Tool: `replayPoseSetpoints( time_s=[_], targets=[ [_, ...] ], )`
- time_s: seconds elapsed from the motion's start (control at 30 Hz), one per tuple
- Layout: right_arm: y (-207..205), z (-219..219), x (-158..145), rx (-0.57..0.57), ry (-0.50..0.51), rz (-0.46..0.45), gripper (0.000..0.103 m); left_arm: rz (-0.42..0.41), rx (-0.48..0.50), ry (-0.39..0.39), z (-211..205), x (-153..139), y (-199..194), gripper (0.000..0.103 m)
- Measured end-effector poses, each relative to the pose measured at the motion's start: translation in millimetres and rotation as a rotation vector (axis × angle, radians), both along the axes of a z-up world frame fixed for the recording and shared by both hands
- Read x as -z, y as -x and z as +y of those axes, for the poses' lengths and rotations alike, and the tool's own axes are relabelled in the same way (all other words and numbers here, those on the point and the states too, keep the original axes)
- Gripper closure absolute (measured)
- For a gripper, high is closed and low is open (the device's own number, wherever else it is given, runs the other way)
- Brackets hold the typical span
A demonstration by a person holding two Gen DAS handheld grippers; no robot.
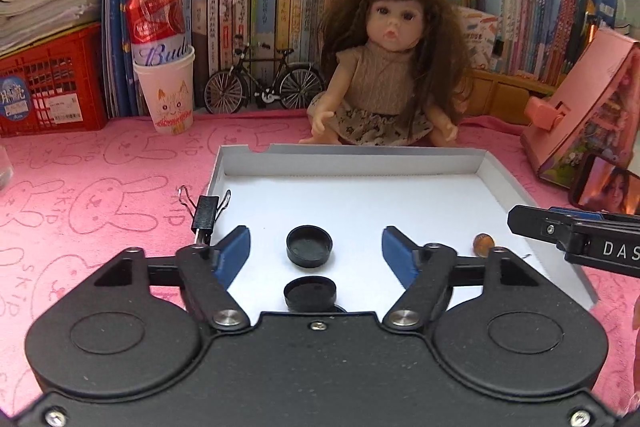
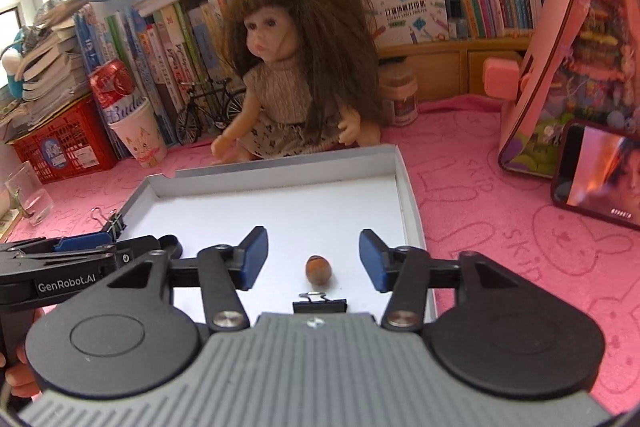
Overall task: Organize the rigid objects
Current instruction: 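Open the left tool to drop the lid while the right tool releases the nut, then withdraw both open tools from the tray toward the remaining objects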
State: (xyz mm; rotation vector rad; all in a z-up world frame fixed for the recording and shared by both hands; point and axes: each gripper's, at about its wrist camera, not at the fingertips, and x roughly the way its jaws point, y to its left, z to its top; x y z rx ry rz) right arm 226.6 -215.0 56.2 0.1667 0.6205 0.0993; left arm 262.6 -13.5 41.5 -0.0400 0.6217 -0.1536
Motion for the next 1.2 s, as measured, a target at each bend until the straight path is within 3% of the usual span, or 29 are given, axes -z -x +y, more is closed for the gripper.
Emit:
replayPoseSetpoints(
  time_s=[0.17, 0.6, 0.9, 1.07, 1.2],
  targets=[
    [30, 2, -13, -0.004, 0.01, -0.05, 0.019, -0.062, 0.02, -0.019, -1, -16, 39, 0.02],
    [103, 1, -13, -0.011, -0.004, -0.094, 0.0, -0.117, 0.065, -0.002, 6, -14, 135, 0.017],
    [139, 6, -2, -0.021, 0.041, -0.1, 0.0, -0.132, 0.097, 0.015, 14, 3, 178, 0.017],
    [158, 10, 5, -0.025, 0.069, -0.101, 0.0, -0.152, 0.091, -0.033, 12, 13, 197, 0.017],
    [170, 10, 11, -0.015, 0.069, -0.09, 0.0, -0.123, 0.087, 0.009, 18, 20, 204, 0.017]
  ],
)
